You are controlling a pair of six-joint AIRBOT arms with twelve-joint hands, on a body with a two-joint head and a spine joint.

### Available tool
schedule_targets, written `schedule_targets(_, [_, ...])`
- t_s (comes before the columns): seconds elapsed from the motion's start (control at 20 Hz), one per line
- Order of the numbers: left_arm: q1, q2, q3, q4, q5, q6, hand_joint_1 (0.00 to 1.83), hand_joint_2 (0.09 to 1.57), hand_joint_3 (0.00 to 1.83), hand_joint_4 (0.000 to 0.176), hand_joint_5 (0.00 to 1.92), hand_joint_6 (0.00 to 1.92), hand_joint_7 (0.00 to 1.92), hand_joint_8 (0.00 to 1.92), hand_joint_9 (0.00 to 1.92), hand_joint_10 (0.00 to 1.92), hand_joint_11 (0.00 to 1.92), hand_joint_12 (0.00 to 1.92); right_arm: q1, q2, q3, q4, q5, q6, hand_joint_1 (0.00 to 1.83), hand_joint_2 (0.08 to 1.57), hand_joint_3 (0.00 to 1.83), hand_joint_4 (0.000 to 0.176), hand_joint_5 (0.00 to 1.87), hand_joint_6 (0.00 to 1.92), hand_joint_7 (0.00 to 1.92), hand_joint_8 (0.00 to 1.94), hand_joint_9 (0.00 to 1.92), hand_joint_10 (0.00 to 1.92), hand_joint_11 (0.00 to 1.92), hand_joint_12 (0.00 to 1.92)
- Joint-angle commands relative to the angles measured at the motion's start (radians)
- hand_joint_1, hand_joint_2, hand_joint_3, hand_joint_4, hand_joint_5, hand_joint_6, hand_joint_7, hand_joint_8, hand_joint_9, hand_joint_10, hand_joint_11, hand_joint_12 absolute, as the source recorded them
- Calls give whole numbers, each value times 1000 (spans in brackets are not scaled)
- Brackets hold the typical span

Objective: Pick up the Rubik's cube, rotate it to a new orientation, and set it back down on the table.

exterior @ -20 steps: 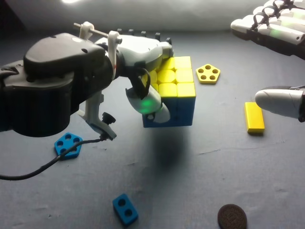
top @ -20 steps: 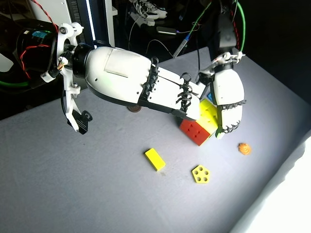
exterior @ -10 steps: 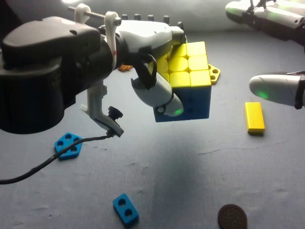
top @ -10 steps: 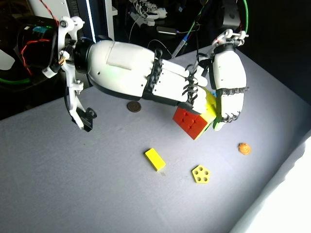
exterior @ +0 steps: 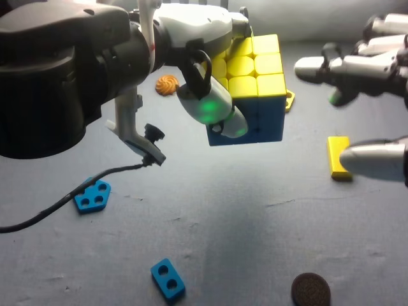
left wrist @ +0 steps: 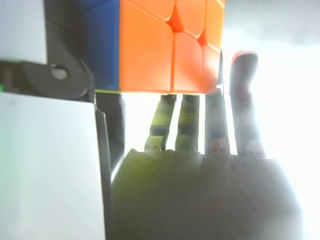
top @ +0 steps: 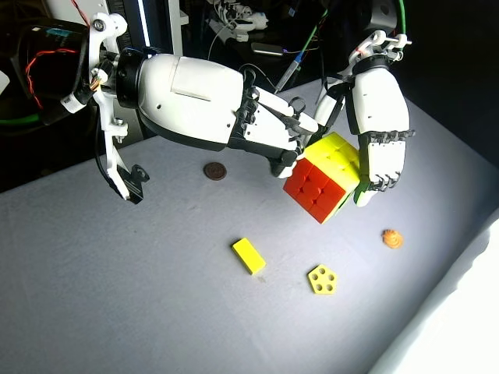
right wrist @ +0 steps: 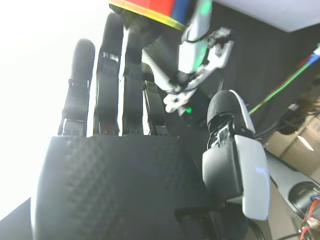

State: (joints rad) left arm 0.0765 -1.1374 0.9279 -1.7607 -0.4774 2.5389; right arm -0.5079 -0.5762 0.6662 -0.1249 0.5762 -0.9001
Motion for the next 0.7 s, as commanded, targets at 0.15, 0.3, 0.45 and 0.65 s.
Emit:
schedule_targets(0.15, [-23, 10, 7, 43, 14, 3, 1033, 1408, 0, 0, 505, 1613, 479, 1894, 293, 1917, 311, 1921, 21, -3, -2, 29, 74, 3, 97, 1251, 0, 0, 180, 9, 461, 1220, 396, 1739, 327, 1921])
schedule_targets(0.3, [-23, 10, 7, 41, 15, 6, 984, 1438, 8, 12, 435, 1747, 455, 1892, 273, 1903, 299, 1921, 24, -16, -1, 53, 55, -24, 88, 1269, 4, 0, 153, 4, 431, 1288, 371, 1774, 286, 1921])
schedule_targets(0.45, [-23, 10, 6, 41, 15, 11, 1012, 1427, 0, 0, 467, 1664, 467, 1911, 262, 1903, 234, 1921, 29, -32, -1, 92, 55, -67, 91, 1258, 0, 0, 187, 12, 450, 1251, 396, 1755, 332, 1921])
schedule_targets(0.65, [-20, 10, 5, 38, 15, 14, 1006, 1424, 0, 6, 458, 1705, 482, 1864, 296, 1891, 290, 1921, 42, -63, 4, 146, 52, -129, 65, 1262, 1, 0, 180, 6, 468, 1235, 391, 1709, 286, 1921])
